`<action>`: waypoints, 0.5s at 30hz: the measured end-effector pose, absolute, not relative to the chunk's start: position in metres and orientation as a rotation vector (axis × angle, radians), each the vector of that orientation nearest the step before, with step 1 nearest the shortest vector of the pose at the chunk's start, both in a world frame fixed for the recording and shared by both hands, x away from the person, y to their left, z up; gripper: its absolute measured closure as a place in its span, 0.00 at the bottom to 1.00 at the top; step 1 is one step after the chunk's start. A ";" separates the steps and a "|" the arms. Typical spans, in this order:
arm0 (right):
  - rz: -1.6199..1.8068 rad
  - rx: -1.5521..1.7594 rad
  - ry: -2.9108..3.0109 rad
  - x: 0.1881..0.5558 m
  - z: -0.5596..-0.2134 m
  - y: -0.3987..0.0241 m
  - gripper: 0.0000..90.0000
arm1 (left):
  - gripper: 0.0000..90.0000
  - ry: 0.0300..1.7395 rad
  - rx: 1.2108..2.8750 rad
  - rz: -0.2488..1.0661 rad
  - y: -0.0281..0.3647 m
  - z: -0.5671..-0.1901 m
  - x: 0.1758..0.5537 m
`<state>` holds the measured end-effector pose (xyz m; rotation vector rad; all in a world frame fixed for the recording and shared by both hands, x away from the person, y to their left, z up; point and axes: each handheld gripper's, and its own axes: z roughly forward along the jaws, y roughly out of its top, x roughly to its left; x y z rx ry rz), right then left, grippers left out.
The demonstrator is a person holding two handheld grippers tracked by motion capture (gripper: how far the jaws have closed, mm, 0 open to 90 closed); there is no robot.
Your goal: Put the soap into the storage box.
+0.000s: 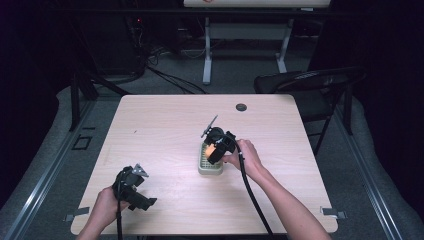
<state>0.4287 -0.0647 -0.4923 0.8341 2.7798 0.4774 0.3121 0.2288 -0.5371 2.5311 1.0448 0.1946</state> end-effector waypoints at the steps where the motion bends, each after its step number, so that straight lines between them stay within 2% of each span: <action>1: 0.483 0.840 2.782 0.429 -0.493 -0.064 0.29 | 0.00 1.044 2.532 0.194 0.229 -0.537 0.312; 15: 0.476 0.874 2.795 0.439 -0.510 -0.058 0.29 | 0.00 1.044 2.534 0.196 0.229 -0.537 0.312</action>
